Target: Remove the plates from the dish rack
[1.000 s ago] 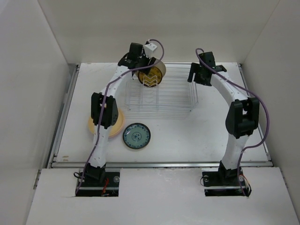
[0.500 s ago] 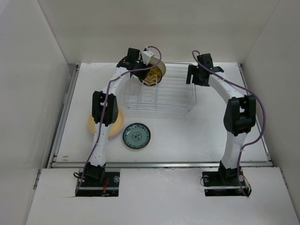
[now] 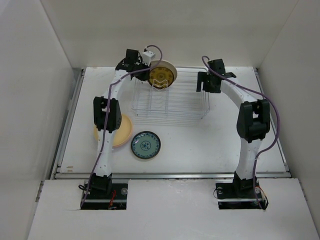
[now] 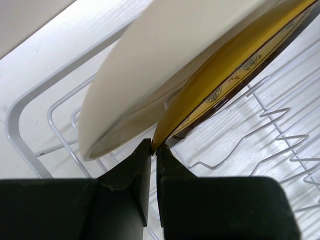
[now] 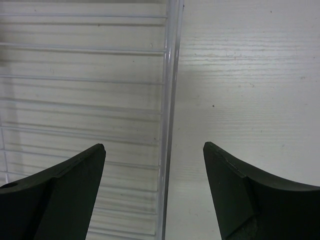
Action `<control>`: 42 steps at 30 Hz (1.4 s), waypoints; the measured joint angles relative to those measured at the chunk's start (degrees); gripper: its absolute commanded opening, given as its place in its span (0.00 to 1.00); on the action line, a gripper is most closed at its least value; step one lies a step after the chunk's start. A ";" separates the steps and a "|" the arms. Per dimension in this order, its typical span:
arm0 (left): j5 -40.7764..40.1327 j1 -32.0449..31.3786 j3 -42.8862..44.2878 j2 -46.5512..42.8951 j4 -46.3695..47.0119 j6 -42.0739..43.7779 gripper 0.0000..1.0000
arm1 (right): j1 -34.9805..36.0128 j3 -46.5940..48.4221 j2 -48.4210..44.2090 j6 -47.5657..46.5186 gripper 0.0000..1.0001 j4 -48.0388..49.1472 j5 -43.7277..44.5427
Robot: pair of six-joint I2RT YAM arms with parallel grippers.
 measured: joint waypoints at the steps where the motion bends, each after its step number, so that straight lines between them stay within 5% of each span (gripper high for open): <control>1: 0.81 0.07 0.24 0.00 -0.15 -0.20 0.00 | -0.11 0.00 0.00 -0.15 0.85 0.07 -0.13; 30: 5.66 0.70 3.50 -11.63 -12.96 3.37 0.00 | -0.59 0.00 0.11 0.44 0.84 2.51 -1.20; 39: 11.47 0.79 3.52 -15.41 -29.22 11.37 0.00 | -0.59 0.46 0.02 1.33 0.84 2.91 -0.22; 42: 12.13 0.61 3.26 -16.87 -39.23 20.41 0.00 | -0.46 0.59 -0.87 0.96 0.84 2.82 0.83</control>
